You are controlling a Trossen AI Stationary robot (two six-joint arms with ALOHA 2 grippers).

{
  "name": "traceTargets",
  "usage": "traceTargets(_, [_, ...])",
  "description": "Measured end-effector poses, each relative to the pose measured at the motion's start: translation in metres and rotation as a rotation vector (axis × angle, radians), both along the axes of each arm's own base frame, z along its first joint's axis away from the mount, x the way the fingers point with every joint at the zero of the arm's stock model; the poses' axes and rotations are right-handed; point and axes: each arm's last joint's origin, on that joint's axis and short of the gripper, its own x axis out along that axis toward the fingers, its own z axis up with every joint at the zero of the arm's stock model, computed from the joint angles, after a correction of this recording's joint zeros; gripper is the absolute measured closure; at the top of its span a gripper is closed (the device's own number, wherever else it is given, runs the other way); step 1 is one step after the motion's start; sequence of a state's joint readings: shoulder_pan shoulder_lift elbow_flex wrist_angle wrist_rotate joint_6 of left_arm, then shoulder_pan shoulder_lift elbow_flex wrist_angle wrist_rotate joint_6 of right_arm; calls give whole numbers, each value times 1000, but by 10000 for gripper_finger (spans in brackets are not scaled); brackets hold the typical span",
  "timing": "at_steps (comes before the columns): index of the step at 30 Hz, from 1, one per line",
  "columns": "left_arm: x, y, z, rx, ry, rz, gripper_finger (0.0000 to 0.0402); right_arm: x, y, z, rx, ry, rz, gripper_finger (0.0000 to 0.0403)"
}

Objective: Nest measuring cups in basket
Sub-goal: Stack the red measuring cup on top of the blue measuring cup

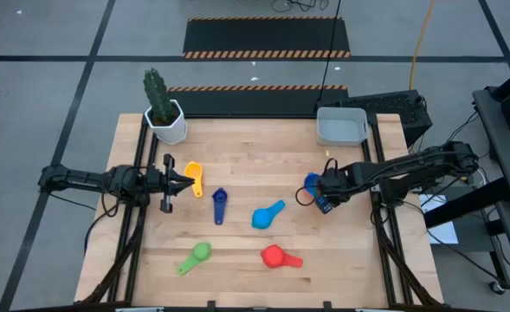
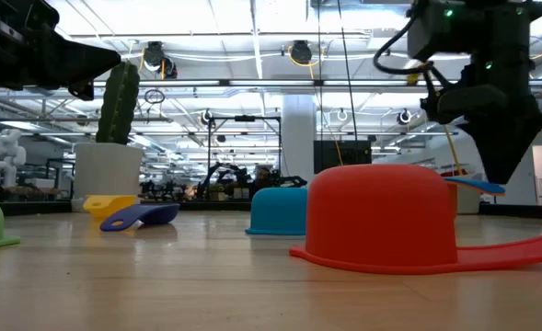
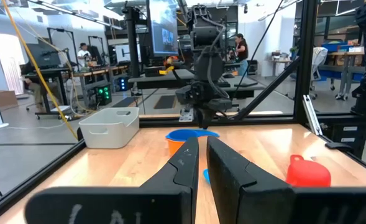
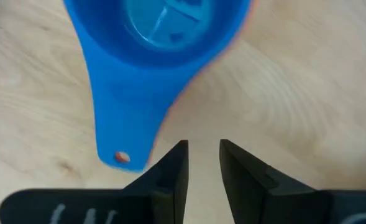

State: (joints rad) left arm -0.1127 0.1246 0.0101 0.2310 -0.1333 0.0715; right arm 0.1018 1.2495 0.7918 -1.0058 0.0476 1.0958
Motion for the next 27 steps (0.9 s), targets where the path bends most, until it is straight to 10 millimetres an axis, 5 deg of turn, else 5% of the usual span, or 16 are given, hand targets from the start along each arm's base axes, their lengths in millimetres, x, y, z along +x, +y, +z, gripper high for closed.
traceTargets(15, [0,0,1,-22,-7,-3,364,-1,52,11,-55,-224,-76,320])
traceTargets(27, [-1,0,4,-29,-39,-4,364,-4,63,12,-168,-310,-37,311])
